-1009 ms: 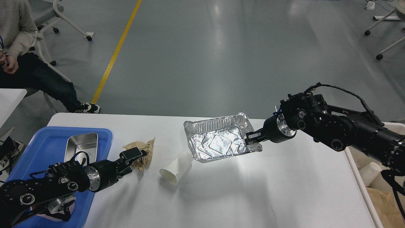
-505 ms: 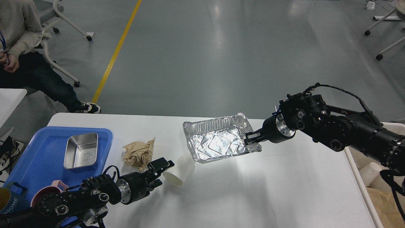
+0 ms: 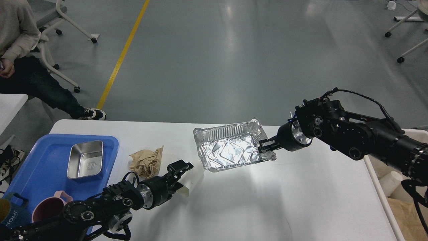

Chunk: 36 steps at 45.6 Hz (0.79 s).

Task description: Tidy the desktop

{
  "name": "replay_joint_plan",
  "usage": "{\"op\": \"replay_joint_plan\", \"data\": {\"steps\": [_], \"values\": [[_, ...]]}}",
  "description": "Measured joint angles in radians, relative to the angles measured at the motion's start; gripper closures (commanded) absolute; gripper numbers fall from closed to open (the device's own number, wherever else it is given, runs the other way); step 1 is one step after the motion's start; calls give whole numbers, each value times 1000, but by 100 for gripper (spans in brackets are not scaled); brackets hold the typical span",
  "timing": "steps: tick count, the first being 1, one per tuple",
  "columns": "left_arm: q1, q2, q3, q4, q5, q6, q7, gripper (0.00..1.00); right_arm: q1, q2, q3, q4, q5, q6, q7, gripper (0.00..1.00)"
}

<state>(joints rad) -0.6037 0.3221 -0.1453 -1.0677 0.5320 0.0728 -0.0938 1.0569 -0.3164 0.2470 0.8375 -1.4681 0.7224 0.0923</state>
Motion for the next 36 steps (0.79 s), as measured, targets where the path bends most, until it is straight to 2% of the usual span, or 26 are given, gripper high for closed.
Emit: {"op": "replay_joint_plan", "data": {"steps": [9, 17, 31, 36], "values": [[0, -41, 5, 39, 0, -8, -6, 74, 0, -4, 0, 0, 0, 0, 0, 100], [4, -44, 11, 42, 0, -9, -17, 99, 1, -4, 0, 0, 0, -4, 0, 100], [11, -45, 35, 38, 3, 19, -91, 100, 1, -2, 0, -4, 0, -7, 0, 100], [11, -42, 36, 29, 3, 33, -101, 100, 0, -2, 0, -5, 0, -9, 0, 100]]}}
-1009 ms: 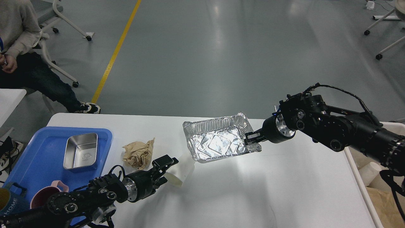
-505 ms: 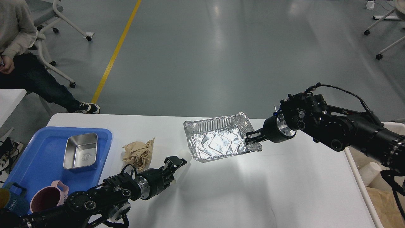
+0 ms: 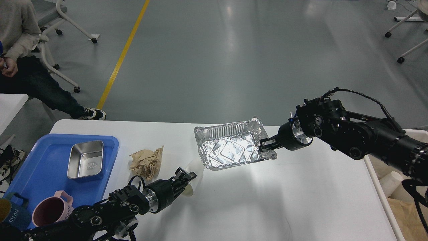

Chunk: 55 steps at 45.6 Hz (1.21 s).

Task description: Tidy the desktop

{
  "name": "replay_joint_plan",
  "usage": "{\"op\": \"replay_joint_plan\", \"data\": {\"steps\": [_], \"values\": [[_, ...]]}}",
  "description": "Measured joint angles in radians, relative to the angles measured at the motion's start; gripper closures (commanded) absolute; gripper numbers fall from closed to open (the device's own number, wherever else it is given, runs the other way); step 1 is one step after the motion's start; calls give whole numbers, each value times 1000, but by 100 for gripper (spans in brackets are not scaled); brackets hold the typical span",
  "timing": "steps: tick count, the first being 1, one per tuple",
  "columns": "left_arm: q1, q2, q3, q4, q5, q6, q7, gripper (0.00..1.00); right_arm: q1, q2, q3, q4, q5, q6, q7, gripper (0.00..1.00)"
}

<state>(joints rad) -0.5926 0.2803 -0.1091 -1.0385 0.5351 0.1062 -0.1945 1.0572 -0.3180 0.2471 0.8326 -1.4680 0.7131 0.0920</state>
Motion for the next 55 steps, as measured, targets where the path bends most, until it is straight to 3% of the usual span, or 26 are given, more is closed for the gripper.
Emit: {"op": "replay_joint_plan", "data": {"steps": [8, 15, 37, 55], "values": [[-6, 30, 3, -32, -1, 13, 6, 100, 0, -1, -2, -1, 0, -1, 0, 100], [-50, 146, 56, -134, -3, 13, 22, 100, 0, 1, -7, 0, 0, -1, 0, 100], [-299, 699, 282, -477, -32, 12, 28, 100, -18, 8, -8, -1, -1, -3, 0, 100], [-408, 1053, 289, -547, -13, -58, 25, 100, -12, 41, -8, -11, -2, -3, 0, 100]]}}
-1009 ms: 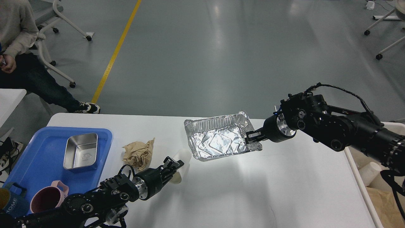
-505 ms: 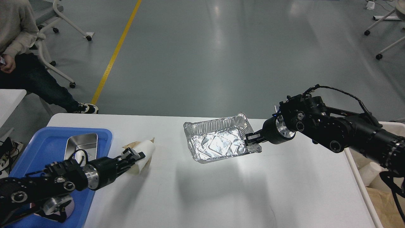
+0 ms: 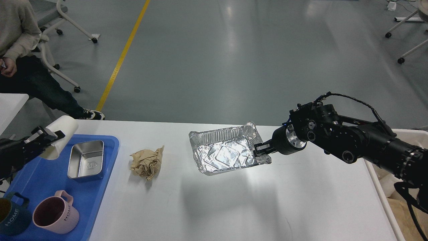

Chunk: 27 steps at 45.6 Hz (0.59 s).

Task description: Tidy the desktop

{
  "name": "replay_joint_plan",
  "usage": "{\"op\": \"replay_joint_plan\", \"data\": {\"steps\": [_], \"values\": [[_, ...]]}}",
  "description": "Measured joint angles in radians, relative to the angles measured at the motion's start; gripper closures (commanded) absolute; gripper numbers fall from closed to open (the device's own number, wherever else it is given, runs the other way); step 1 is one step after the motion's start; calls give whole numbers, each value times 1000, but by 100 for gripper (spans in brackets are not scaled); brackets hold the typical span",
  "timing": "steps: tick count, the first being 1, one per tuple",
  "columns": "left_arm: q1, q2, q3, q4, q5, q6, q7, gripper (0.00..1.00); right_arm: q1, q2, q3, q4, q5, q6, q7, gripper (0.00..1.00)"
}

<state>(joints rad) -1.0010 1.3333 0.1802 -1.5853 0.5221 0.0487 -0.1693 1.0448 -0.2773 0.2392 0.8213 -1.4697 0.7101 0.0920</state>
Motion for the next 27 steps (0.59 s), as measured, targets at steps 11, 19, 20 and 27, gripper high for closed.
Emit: {"op": "replay_joint_plan", "data": {"steps": [11, 19, 20, 27], "values": [[-147, 1, -3, 1, 15, -82, 4, 100, 3, 21, 0, -9, 0, 0, 0, 100], [-271, -127, -1, 20, 31, -126, 20, 100, 5, 30, 0, -13, 0, 0, 0, 100], [-283, -147, 0, 24, 31, -128, 23, 100, 5, 31, 0, -13, 0, 0, 0, 100], [-347, -306, 14, 60, 32, -143, 29, 100, 6, 36, 0, -14, 0, 0, 0, 100]]}}
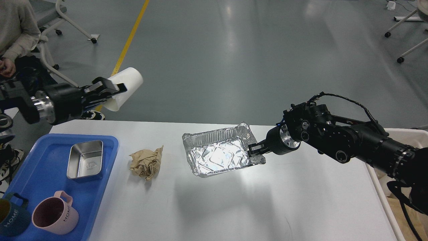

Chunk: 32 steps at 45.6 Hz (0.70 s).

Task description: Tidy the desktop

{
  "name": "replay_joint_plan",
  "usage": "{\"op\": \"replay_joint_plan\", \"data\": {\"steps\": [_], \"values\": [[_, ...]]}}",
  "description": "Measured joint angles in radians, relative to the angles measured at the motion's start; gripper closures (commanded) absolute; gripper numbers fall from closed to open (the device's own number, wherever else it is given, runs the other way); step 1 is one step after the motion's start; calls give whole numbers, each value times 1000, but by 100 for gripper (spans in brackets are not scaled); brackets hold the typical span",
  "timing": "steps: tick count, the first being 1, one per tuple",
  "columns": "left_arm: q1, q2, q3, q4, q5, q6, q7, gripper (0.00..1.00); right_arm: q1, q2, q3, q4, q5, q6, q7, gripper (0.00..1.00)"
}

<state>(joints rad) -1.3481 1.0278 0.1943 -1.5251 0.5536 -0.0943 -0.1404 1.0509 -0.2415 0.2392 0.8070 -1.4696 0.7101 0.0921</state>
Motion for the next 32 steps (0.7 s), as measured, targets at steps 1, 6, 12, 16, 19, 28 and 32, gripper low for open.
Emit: {"op": "replay_joint_plan", "data": {"steps": [1, 6, 12, 16, 19, 28, 32], "values": [[-8, -22, 8, 6, 0, -1, 0, 100, 0, 0, 0, 0, 0, 0, 0, 100], [-73, -145, 97, 35, 0, -2, -2, 100, 0, 0, 0, -5, 0, 0, 0, 100], [-151, -295, 200, 75, -6, 2, -9, 100, 0, 3, 0, -14, 0, 0, 0, 100], [-175, -353, 218, 94, -14, 3, -10, 100, -2, 7, 0, -16, 0, 0, 1, 100], [-187, -401, 227, 114, -17, 3, -10, 100, -3, 8, 0, -20, 0, 0, 1, 100], [-185, -561, 270, 180, -26, 3, -9, 100, -4, 9, 1, -25, 0, 0, 1, 100], [-172, -636, 295, 215, -50, 13, -9, 100, -4, 9, 3, -26, 0, -1, 1, 100]]}}
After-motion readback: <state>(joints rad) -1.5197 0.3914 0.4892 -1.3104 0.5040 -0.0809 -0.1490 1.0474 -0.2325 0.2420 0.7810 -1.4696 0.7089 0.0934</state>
